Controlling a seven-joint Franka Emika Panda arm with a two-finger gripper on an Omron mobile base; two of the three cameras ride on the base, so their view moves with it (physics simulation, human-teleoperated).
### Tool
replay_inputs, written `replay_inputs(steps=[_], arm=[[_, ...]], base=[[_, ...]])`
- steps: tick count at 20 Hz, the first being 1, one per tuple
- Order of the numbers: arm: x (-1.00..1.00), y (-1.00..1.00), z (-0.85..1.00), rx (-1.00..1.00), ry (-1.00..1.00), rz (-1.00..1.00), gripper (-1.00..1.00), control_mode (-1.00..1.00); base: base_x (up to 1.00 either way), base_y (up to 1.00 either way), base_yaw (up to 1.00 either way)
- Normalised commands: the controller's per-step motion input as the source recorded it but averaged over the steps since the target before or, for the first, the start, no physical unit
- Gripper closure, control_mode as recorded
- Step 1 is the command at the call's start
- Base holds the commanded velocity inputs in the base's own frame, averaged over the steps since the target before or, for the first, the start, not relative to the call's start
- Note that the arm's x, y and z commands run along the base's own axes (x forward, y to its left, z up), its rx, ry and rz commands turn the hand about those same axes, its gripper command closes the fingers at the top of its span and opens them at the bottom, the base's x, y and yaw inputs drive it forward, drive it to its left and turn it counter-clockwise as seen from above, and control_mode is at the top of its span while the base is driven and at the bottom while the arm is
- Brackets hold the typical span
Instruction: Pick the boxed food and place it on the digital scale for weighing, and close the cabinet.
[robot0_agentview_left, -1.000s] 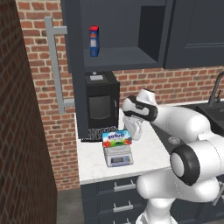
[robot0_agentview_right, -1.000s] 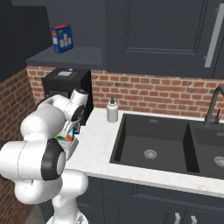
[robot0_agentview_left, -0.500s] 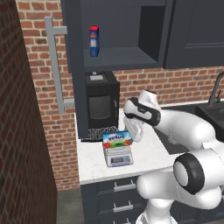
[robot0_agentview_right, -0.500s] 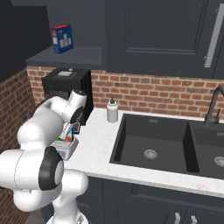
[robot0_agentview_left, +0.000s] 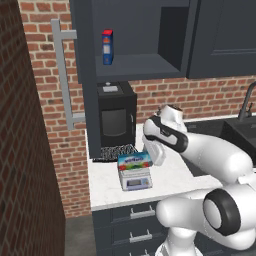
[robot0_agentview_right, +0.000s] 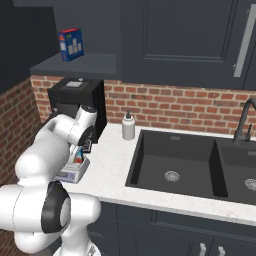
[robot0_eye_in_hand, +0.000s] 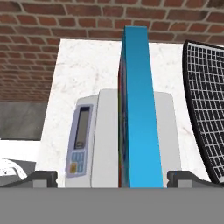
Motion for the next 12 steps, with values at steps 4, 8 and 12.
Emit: replay_inputs(steps=[4,8,12], arm=[[0.0,0.0,0.0,0.0,-0.09,0.0,-1.0,-1.0],[0.0,-0.03,0.0,0.0,-0.11,0.0,-1.0,-1.0],[0.0,-0.08,0.05,0.0,-0.18,0.0,-1.0,-1.0]], base=[[0.0,0.0,0.0],[0.0,0.0,0.0],[0.0,0.0,0.0]])
